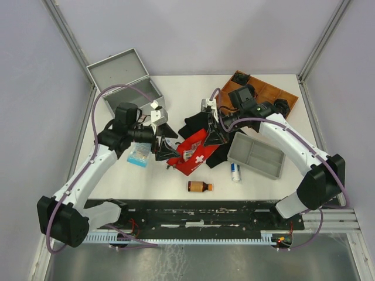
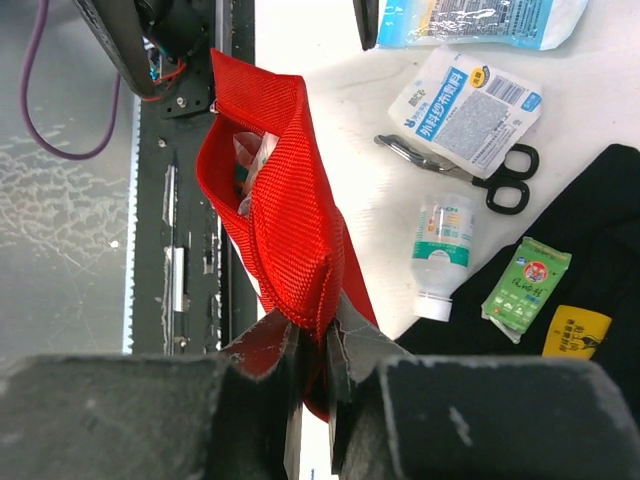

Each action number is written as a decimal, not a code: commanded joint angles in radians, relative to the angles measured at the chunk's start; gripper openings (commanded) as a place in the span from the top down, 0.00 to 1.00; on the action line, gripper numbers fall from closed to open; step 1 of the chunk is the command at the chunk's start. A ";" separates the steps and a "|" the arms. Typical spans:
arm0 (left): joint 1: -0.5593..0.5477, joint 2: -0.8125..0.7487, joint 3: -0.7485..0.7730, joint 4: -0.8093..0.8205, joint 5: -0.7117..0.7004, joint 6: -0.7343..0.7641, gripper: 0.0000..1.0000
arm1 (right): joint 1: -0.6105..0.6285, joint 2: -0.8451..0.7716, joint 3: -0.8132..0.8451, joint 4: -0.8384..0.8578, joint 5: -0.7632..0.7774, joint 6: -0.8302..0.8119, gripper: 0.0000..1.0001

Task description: Organize the medicine kit

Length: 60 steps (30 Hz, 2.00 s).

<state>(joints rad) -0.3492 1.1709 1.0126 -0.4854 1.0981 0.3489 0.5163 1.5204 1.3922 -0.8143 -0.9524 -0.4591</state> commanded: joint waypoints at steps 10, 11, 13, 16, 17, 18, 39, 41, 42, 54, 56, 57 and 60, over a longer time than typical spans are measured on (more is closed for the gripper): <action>-0.140 -0.171 -0.092 0.136 -0.536 0.088 0.00 | -0.003 -0.060 -0.053 0.213 0.068 0.334 0.87; -0.161 -0.170 -0.087 0.121 -0.567 0.100 0.01 | -0.003 -0.061 -0.052 0.216 0.075 0.348 0.87; -0.194 -0.166 -0.085 0.102 -0.655 0.120 0.01 | -0.004 -0.065 -0.053 0.220 0.078 0.366 0.87; -0.249 -0.166 -0.099 0.102 -0.783 0.151 0.00 | -0.004 -0.071 -0.063 0.230 0.060 0.384 0.87; -0.269 -0.166 -0.103 0.101 -0.828 0.163 0.00 | -0.003 -0.072 -0.066 0.232 0.061 0.386 0.87; -0.285 -0.166 -0.108 0.102 -0.869 0.175 0.01 | -0.003 -0.072 -0.067 0.233 0.063 0.387 0.87; -0.371 -0.149 -0.180 0.192 -1.000 0.269 0.01 | -0.001 -0.032 -0.067 0.263 0.091 0.462 0.88; -0.383 -0.143 -0.187 0.214 -1.025 0.283 0.05 | -0.002 -0.030 -0.068 0.263 0.090 0.468 0.88; -0.386 -0.145 -0.192 0.229 -1.034 0.289 0.08 | -0.001 -0.030 -0.069 0.261 0.093 0.468 0.88; -0.388 -0.272 -0.250 0.337 -1.013 0.287 0.50 | -0.004 0.002 -0.047 0.199 0.233 0.405 0.89; -0.389 -0.283 -0.252 0.337 -0.992 0.278 0.55 | -0.002 0.004 -0.046 0.195 0.258 0.397 0.90; -0.389 -0.285 -0.252 0.338 -0.986 0.273 0.57 | -0.004 0.005 -0.045 0.193 0.264 0.394 0.90; -0.388 -0.282 -0.258 0.340 -0.972 0.282 0.60 | -0.004 0.001 -0.045 0.192 0.254 0.389 0.90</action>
<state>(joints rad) -0.7357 0.8967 0.7597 -0.2058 0.0872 0.6094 0.5152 1.5303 1.3113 -0.6296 -0.7120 -0.0498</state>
